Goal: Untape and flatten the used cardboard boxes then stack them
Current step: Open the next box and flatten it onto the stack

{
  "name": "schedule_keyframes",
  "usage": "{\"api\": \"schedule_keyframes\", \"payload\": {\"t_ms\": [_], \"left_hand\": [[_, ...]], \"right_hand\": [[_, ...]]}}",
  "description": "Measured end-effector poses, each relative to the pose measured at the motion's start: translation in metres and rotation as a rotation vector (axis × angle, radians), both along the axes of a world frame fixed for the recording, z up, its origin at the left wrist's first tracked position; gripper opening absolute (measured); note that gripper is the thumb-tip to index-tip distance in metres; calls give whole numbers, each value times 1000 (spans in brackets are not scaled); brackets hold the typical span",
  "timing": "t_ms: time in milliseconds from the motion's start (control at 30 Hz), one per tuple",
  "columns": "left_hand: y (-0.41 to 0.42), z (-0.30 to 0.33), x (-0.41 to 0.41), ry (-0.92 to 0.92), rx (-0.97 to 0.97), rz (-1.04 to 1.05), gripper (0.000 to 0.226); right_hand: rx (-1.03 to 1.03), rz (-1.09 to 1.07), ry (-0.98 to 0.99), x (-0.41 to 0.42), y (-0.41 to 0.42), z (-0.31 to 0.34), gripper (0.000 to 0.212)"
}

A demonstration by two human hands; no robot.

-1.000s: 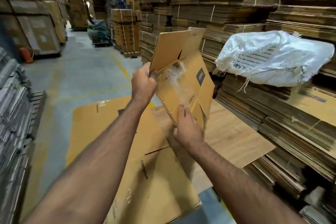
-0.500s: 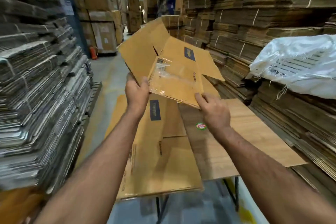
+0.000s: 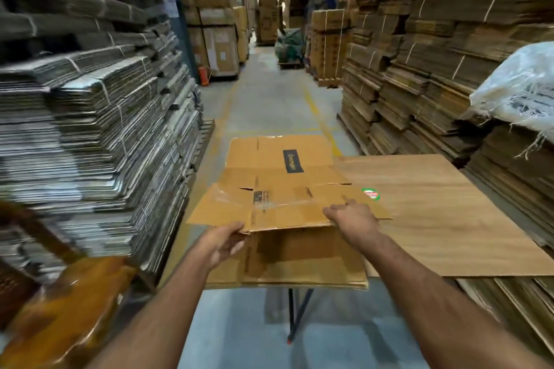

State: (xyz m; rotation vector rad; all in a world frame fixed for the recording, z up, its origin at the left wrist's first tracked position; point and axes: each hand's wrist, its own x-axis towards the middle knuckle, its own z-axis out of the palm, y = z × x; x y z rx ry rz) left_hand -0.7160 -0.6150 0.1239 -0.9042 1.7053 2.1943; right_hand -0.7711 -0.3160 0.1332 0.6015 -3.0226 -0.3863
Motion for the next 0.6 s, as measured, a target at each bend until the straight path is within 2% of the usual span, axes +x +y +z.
{"api": "schedule_keyframes", "payload": {"t_ms": [200,300,467,600], "left_hand": [[-31,-1,-27,4,104,-86,15],[-46,-13,-40,9,131,-81,14],[-50,-29,-52,34,138,-146,11],[-48,-54,-43,28,171,-115,14]], "right_hand": [[36,-131,-30,-6,-32,9,42],[45,-178,-21,-4,-48,6,40],[20,-224,-68,-4,-50,6,48],[37,-259,-89,-4,-54,1,44]]}}
